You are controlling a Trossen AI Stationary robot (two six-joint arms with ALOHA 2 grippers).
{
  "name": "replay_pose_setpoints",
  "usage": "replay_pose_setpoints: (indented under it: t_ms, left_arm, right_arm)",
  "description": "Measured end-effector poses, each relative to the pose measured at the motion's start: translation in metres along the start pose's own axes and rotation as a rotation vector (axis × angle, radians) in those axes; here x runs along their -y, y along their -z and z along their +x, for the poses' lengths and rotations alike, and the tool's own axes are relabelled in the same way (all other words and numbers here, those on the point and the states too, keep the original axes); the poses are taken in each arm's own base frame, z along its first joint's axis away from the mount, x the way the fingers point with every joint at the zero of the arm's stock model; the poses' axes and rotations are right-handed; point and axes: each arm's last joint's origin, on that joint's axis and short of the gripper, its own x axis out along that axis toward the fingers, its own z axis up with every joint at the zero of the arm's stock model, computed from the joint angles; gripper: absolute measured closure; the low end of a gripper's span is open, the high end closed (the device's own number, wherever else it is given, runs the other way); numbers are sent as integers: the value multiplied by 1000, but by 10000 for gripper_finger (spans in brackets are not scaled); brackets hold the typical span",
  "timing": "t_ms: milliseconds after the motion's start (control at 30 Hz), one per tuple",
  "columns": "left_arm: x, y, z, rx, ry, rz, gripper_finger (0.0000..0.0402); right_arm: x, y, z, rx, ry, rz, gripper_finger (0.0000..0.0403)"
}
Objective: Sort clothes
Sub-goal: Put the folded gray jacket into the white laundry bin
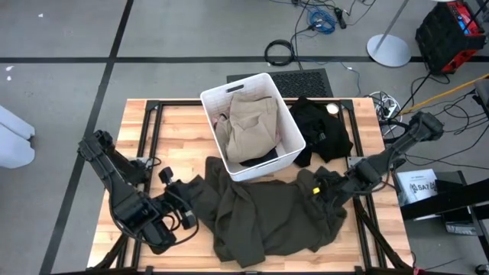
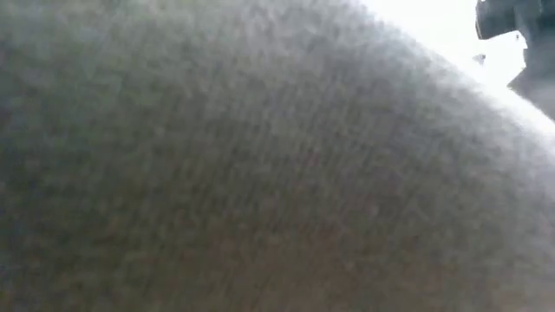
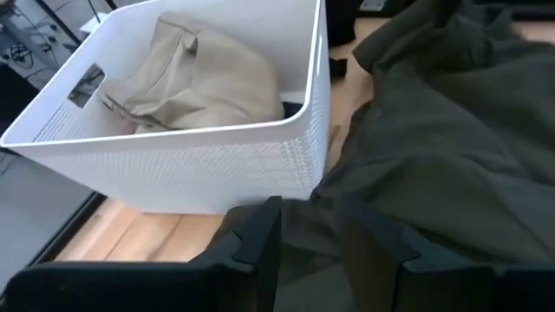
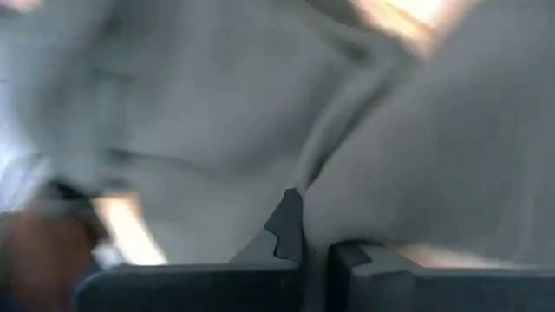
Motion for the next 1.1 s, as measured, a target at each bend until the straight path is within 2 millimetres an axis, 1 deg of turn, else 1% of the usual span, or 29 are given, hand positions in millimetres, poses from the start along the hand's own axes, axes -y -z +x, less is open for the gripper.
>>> replay_pose_setpoints:
  t_ms: [133,300,400,500,600,733,833,900,1000,1100]
  left_arm:
    - [3,0,-4,40,17,-10,285]
    - [5,3,-11,85,25,-1,285]
    - [6,4,-12,91,29,2,285]
    - [6,4,-12,91,29,2,285]
    - [5,4,-12,90,25,7,285]
    - [4,5,-12,85,14,23,285]
    - [4,5,-13,85,17,1,285]
    - [5,6,-15,87,26,2,285]
    - [6,9,-19,86,47,-18,285]
    - [8,13,-25,87,70,-28,285]
  right_arm:
    - [-35,-10,-13,126,-225,-81,403]
    - [-70,-23,-20,268,-418,-180,403]
    - [-88,-33,-18,338,-487,-225,403]
    - [-107,-47,-14,403,-518,-267,403]
    - [-130,-66,-8,445,-552,-337,403]
    - [-166,-94,2,464,-604,-442,403]
    - [-192,-113,17,453,-624,-519,403]
    - [-204,-123,35,436,-606,-558,403]
    - [-211,-132,71,396,-559,-592,403]
    - [-210,-137,115,349,-509,-594,403]
